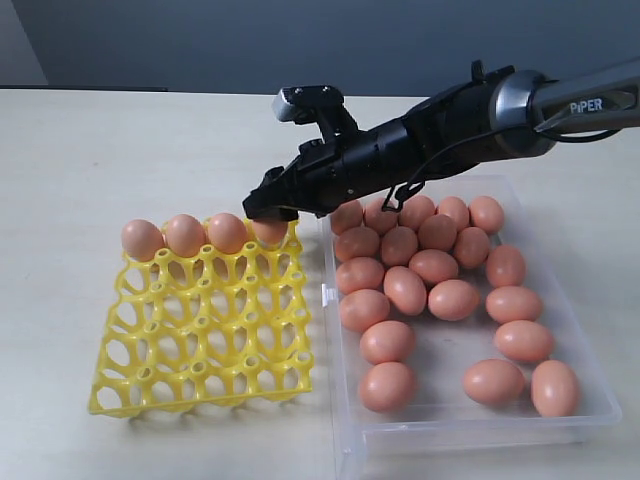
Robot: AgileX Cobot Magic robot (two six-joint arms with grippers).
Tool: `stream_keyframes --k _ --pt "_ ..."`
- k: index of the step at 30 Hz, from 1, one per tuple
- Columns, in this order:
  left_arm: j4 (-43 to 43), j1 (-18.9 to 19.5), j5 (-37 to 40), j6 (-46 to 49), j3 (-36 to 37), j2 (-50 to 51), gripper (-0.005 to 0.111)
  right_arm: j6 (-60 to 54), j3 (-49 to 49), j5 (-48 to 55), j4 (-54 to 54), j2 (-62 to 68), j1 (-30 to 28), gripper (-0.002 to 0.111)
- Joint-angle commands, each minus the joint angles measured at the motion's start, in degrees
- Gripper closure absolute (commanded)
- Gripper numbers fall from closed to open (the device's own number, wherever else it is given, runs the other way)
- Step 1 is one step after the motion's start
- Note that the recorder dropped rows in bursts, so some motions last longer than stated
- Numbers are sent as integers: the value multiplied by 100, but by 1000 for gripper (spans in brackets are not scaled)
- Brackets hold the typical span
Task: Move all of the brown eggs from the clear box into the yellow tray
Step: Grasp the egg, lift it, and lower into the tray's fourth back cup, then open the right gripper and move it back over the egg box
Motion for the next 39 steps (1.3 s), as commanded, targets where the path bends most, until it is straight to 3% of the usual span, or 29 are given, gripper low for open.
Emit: stream_keyframes --k 1,14,19,28,31,33,36,39 --pt "17 -60 -29 -25 -7 -28 106 -42 -3 8 -129 -22 -5 59" --pt "17 -60 -29 -25 -7 -28 106 -20 -3 44 -129 -22 -5 59" --pt "17 -60 -29 -25 -7 -28 106 -20 -3 76 -129 -22 -5 45" --pt "17 -60 -29 -25 -7 -28 106 244 -3 62 -307 -287 -5 46" --pt "17 -60 -29 -25 -7 -28 106 785 -3 28 -1130 -709 -5 46" --pt "17 -60 -29 -25 -7 -28 106 1793 -3 -4 -2029 -1038 -16 46" --pt "17 -60 -29 -25 -7 -28 106 4109 -3 159 -4090 -1654 -75 51" --pt "17 -60 -29 -25 -7 -28 106 6772 -3 973 -6765 -2148 -79 59"
